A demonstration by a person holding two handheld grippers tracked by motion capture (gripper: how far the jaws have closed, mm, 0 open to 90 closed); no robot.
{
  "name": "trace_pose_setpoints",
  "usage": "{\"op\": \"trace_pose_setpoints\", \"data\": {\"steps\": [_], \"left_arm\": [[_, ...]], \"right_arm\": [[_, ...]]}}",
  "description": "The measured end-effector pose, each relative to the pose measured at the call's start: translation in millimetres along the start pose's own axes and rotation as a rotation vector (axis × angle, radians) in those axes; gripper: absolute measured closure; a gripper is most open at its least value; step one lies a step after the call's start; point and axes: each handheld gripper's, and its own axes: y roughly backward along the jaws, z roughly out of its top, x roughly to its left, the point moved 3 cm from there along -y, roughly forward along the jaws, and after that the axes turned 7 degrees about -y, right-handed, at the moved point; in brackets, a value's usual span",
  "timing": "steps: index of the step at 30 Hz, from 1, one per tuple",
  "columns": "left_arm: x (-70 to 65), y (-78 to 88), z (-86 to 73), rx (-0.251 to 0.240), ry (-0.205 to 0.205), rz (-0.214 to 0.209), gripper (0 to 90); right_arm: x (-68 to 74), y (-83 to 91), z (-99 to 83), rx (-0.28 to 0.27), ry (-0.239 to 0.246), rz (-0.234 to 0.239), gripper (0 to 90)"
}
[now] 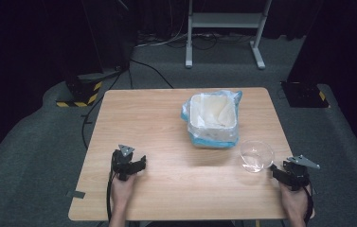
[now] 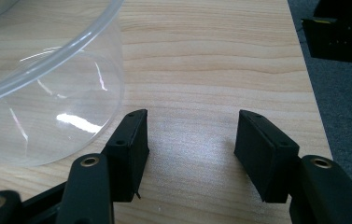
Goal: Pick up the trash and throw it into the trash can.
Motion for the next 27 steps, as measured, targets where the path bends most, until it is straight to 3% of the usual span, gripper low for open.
{"op": "trace_pose_setpoints", "data": {"steps": [4, 6, 20, 27], "left_arm": [[-0.2, -0.2, 0.1, -0.003, 0.004, 0.001, 27.9], [0.0, 0.0, 0.0, 0.0, 0.0, 0.0, 27.9], [0.0, 0.0, 0.1, 0.0, 0.0, 0.0, 27.9], [0.1, 0.0, 0.1, 0.0, 0.0, 0.0, 27.9]], "right_arm": [[0.1, 0.0, 0.0, 0.0, 0.0, 0.0, 43.2], [-1.0, -0.3, 0.0, 0.001, -0.011, -0.01, 38.4], [-0.4, -0.2, 0.0, 0.001, -0.025, -0.026, 39.7], [-1.5, 0.9, -0.3, -0.007, -0.032, -0.027, 45.4]]}}
